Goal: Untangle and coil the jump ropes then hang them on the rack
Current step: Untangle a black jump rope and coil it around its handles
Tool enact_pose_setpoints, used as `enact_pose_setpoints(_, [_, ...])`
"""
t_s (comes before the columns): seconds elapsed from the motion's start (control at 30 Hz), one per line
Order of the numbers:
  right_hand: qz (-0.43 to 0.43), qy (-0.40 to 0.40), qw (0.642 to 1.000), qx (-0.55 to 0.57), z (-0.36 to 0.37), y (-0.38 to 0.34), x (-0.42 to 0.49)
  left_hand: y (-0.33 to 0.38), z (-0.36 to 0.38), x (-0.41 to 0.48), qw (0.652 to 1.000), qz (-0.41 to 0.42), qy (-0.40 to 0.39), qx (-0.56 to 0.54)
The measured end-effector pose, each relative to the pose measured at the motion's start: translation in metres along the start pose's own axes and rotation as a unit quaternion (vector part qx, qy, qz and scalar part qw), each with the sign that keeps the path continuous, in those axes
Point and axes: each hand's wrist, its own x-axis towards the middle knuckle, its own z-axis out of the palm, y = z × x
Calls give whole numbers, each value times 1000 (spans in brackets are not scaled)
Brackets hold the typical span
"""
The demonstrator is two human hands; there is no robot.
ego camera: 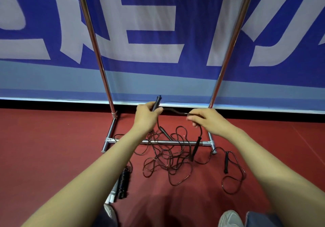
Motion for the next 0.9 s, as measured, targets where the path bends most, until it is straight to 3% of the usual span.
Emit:
enact_pose_setpoints(0.13, [-39,-9,998,-42,3,-14,-1,9,11,-16,991,87,-91,41])
enact_pose_setpoints(0.3, [-41,46,998,23,-1,-28,-4,11,20,-19,978,118,-138,99])
enact_pose_setpoints(0.43, [-22,46,997,53,-3,-23,-2,19,21,-21,990,114,-75,-20])
enact_pose_setpoints(0.53, [9,-13,1000,23,1,-8,0,32,9,-19,976,104,-22,-189])
enact_pose_setpoints(0.6, [16,-33,999,12,4,-2,1,37,0,-19,967,117,3,-226])
enact_pose_setpoints(0.73, [20,4,998,62,0,-4,1,34,-5,-17,962,110,34,-249])
enact_pose_setpoints(0.9, [-8,49,996,74,-7,-9,-2,19,-7,-7,996,27,16,-83])
